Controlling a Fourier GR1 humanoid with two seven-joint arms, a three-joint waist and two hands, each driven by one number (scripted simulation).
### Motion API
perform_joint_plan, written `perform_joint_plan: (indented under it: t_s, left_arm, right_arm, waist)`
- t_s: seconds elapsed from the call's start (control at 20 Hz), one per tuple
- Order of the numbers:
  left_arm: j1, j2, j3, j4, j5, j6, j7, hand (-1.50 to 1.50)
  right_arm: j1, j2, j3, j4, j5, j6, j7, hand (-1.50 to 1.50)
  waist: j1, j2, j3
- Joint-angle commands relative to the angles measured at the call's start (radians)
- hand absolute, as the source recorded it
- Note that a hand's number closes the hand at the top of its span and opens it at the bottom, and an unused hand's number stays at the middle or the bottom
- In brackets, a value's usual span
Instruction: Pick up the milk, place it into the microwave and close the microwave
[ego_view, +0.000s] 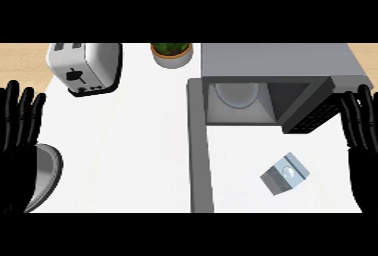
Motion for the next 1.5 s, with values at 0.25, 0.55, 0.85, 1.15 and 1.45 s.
perform_joint_plan:
  t_s: [0.25,0.55,0.85,1.15,1.45]
  left_arm:
    - [-0.098,0.089,0.108,0.088,0.111,-0.086,0.009,-1.5]
    - [0.048,0.062,0.144,0.058,0.244,-0.127,0.067,-1.5]
    - [0.172,0.029,0.128,-0.007,0.248,-0.172,0.017,-1.5]
    - [0.239,0.007,0.103,-0.128,0.228,-0.155,0.07,-1.5]
    - [0.352,-0.051,0.045,-0.119,0.181,-0.208,-0.038,-1.5]
  right_arm:
    - [0.072,-0.013,0.184,-0.119,0.082,0.078,0.087,-1.5]
    - [0.195,0.069,0.354,-0.156,-0.083,0.121,0.13,-1.5]
    - [0.378,0.015,0.398,-0.236,-0.051,0.144,0.031,-1.5]
    - [0.328,0.047,0.344,-0.152,0.069,0.053,-0.036,-1.5]
    - [0.337,0.078,0.367,-0.132,0.195,-0.047,-0.048,-1.5]
  waist:
    - [-0.015,0.024,-0.023]
    - [-0.008,0.023,-0.023]
    - [-0.012,0.023,-0.022]
    - [-0.009,0.024,-0.022]
    - [-0.007,0.024,-0.023]
